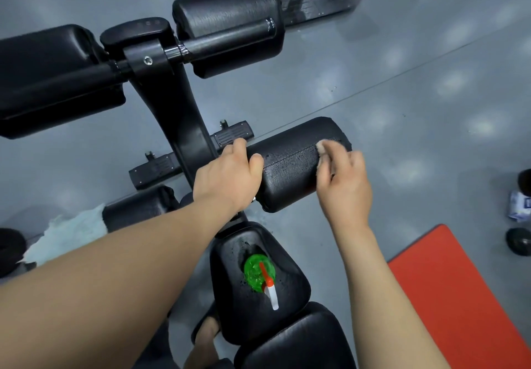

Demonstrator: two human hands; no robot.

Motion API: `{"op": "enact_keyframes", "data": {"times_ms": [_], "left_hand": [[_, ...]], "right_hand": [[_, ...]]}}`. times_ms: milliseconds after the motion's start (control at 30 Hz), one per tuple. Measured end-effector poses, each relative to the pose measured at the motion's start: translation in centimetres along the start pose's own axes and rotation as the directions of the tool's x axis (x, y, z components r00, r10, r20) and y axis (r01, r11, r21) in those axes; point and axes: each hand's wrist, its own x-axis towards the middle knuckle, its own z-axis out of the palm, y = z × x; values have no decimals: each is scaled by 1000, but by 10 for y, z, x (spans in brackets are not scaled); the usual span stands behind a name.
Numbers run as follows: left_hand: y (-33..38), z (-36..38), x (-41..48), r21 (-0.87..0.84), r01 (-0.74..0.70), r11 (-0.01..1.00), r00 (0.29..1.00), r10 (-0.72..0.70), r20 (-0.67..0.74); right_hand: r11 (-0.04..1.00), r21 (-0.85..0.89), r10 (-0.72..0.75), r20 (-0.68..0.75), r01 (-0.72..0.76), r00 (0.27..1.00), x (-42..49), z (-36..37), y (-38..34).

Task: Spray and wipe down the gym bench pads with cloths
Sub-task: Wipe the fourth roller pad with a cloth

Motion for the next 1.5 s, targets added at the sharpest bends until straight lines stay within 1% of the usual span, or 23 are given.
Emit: {"op": "enact_keyframes", "data": {"times_ms": [133,233,367,500,600,667,700,733,767,867,933,967,1033,1133,1200,1267,1333,1367,1400,1500], "left_hand": [[0,-1,-1,17,5,1000,999,-5,37],[0,-3,-1,20,12,1000,999,-13,43],[1,-6,-2,1,19,1000,999,-19,51],[1,-5,-2,-15,12,1000,999,-12,43],[0,-4,-1,-20,14,1000,999,-13,33],[-1,-3,-1,-22,17,1000,1000,-16,27],[-1,-3,-1,-20,15,1000,1000,-15,22],[-1,-2,0,-19,15,1000,1000,-15,16],[-1,-2,0,-18,16,1000,1000,-16,11],[-1,-3,0,-30,16,999,1000,-16,5],[-2,-2,0,-48,11,999,1000,-11,-1],[-2,-2,0,-56,9,998,1000,-9,-7],[-3,-1,0,-69,7,998,1000,-8,-16],[-1,-3,0,-72,19,997,1000,-18,13],[-1,-2,2,-44,37,998,998,-35,43],[-2,0,3,-24,49,999,998,-47,51],[-2,1,4,-49,64,997,997,-62,44],[-2,1,4,-51,66,997,997,-64,39],[-2,1,4,-44,64,997,997,-63,33],[-2,0,4,-31,49,998,999,-48,17]], "right_hand": [[986,3,169,-79,-169,982,26,-5,14],[984,44,175,-87,-172,981,22,-1,10],[990,130,55,-18,-52,998,-10,8,-6],[979,185,-98,66,84,993,-49,21,-30],[962,155,-243,122,223,962,-66,21,-39],[946,87,-323,133,313,937,-65,16,-38],[941,47,-337,134,334,932,-59,13,-36],[946,16,-322,126,323,938,-52,11,-32],[960,0,-277,103,279,955,-42,10,-26],[998,16,-56,-5,56,998,-7,3,-6],[998,18,68,-46,-67,997,8,1,3],[996,13,93,-60,-92,994,10,2,3],[997,36,72,-63,-70,995,5,5,-4],[993,103,-57,6,56,998,-20,13,-22],[979,130,-166,74,156,983,-38,18,-33],[959,119,-273,132,258,953,-51,16,-42],[937,49,-350,150,347,925,-51,12,-44],[933,10,-356,146,359,923,-46,10,-42],[942,-14,-332,133,336,934,-39,9,-38],[989,-10,-150,48,150,988,-10,5,-18]]}}
